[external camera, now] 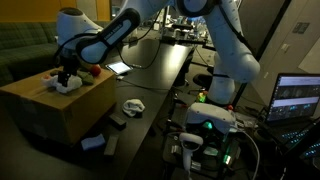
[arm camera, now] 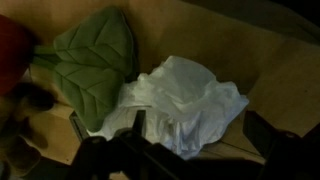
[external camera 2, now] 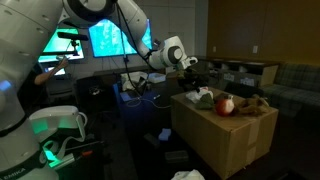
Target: Pick up all the objects on the box and put them on table, then pick up the all the objects on the table and put them on the box
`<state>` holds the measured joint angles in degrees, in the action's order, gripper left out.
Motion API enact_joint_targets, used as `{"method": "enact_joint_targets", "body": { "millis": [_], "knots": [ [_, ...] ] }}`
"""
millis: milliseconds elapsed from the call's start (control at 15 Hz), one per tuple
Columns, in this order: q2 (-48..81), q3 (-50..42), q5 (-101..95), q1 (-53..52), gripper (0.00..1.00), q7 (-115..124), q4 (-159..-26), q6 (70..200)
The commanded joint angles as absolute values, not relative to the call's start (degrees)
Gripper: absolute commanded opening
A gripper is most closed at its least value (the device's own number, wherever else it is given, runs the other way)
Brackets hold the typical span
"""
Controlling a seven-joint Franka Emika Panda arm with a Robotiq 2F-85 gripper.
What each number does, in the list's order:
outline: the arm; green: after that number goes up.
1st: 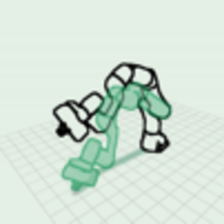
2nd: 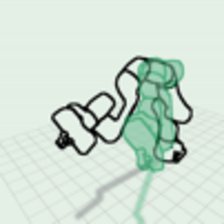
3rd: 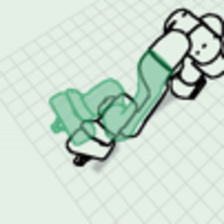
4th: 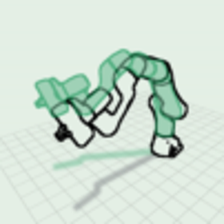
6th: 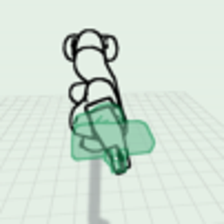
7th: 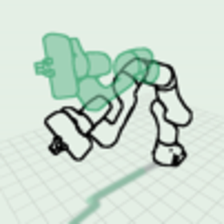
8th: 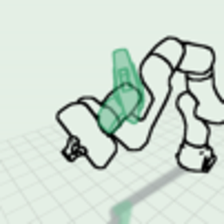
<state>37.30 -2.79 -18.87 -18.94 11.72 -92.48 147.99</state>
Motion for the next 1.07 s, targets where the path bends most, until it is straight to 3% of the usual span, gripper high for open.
{"method": "enact_joint_targets", "body": {
  "millis": [0,667,733,867,1000],
  "knots": [
    [38.8,-0.7,-17.4,-16.4,1.0,7.3,-91.4,149.2],
    [43.9,0.6,-15.6,-13.1,0.98,1.7,-86.9,147.7],
    [43.7,0.9,-15.2,-12.8,0.74,1.0,-86.9,147.3],
    [44.4,0.9,-15.1,-12.8,0.7,0.4,-86.4,147.3],
    [44.3,1.2,-14.9,-12.7,0.52,-0.2,-86.1,147.0]
  ]
}}
